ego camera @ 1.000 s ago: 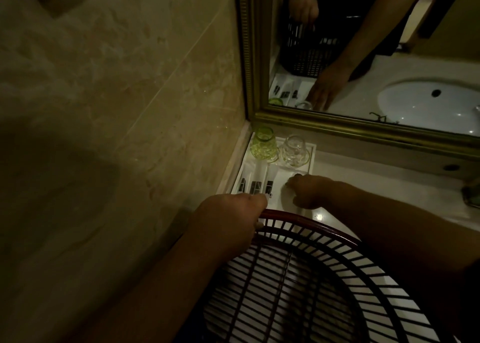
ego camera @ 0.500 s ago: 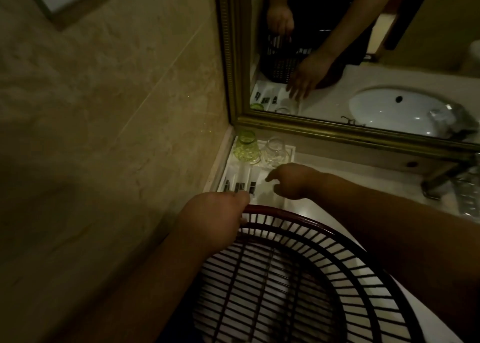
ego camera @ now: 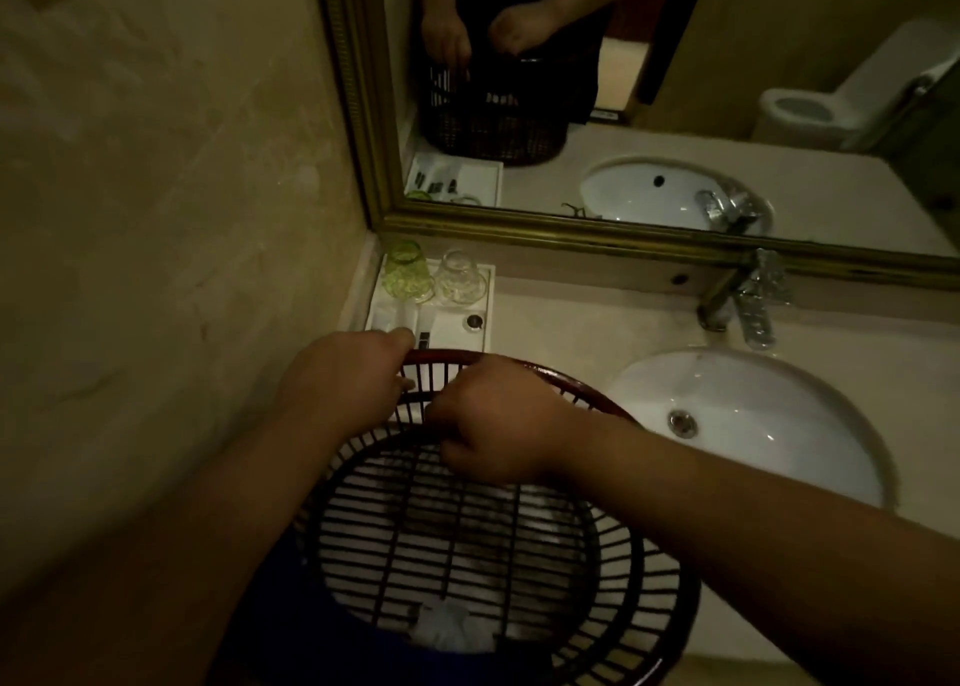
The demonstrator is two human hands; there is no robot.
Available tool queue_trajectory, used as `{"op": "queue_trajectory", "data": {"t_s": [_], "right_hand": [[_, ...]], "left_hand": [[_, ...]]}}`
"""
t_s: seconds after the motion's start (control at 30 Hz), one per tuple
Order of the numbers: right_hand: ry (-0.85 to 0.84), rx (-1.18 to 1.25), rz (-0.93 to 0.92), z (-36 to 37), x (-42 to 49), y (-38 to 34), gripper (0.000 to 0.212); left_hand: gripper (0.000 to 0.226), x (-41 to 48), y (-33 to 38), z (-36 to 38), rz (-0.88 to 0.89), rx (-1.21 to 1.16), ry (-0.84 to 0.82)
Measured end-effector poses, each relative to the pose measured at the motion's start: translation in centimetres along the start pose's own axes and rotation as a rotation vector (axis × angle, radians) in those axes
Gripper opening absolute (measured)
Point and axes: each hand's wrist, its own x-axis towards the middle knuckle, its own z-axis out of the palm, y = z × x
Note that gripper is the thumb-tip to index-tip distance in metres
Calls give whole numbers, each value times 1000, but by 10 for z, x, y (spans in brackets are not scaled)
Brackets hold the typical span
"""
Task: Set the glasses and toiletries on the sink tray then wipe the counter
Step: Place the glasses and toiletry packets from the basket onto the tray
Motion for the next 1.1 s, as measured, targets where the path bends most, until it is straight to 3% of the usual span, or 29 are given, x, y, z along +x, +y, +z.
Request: {"op": "queue_trajectory", "data": {"t_s": [0.3, 0.4, 0.6, 0.67, 0.83, 1.1], "right_hand": [[-910, 127, 85, 110, 0, -52, 44], [-1037, 88, 70, 133, 0, -54, 48], [-1064, 105, 115, 129, 4, -43, 33], [-1003, 126, 96, 111, 5, -37, 33], [-503, 224, 209, 56, -8, -18, 30], [141, 340, 221, -24, -8, 3, 19]], "left_hand": [[30, -2, 1, -1, 5, 19, 22], [31, -2, 2, -4, 18, -3, 10], [31, 4, 5, -16, -34, 14, -89], [39, 7, 6, -19, -37, 58, -109], [49, 9, 11, -16, 18, -45, -87], [33, 14, 8, -3, -2, -23, -122]]}}
